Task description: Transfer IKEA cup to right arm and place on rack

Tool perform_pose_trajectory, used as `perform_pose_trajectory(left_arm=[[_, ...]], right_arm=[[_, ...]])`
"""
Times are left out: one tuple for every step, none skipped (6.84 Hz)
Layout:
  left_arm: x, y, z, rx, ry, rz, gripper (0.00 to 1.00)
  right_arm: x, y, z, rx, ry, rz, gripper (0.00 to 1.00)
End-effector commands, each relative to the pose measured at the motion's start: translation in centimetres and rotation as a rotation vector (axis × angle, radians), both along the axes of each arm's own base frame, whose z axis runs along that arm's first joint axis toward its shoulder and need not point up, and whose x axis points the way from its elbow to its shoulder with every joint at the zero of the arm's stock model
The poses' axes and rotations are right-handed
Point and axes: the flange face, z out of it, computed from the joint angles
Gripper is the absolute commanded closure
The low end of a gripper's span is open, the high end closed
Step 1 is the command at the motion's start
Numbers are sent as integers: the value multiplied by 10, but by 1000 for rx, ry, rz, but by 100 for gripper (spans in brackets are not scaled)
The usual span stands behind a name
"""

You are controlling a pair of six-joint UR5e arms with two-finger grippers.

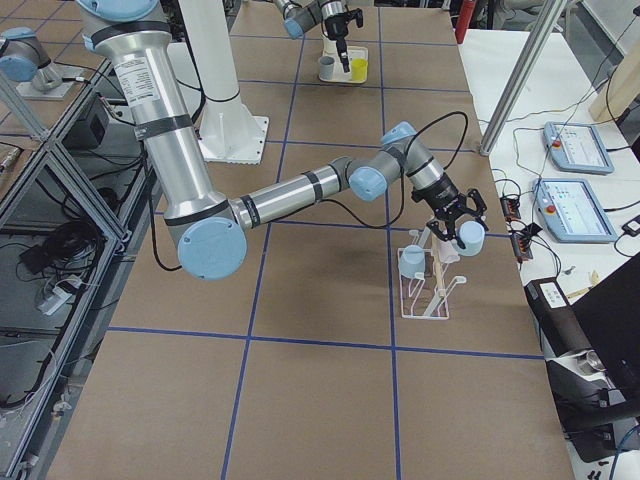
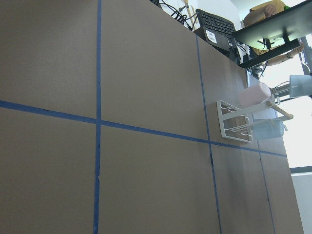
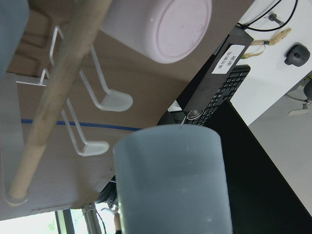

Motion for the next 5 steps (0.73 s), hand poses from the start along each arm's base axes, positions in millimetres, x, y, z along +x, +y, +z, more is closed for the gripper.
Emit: perform_pose_trajectory(left_arm=[[0,0,0,-1,0,1,0],[0,0,0,-1,0,1,0],[0,0,0,-1,0,1,0],[0,0,0,-1,0,-1,0],[1,0,0,-1,0,-4,0]], right_arm=[[-16,1,8,-9,17,-13,100],[-24,2,8,-6,22,-18,100],[-27,4,11,-10,26,-23,100],[-28,2,19,-23,33,-23,100],[-34,2,22,-28,38,-30,100]])
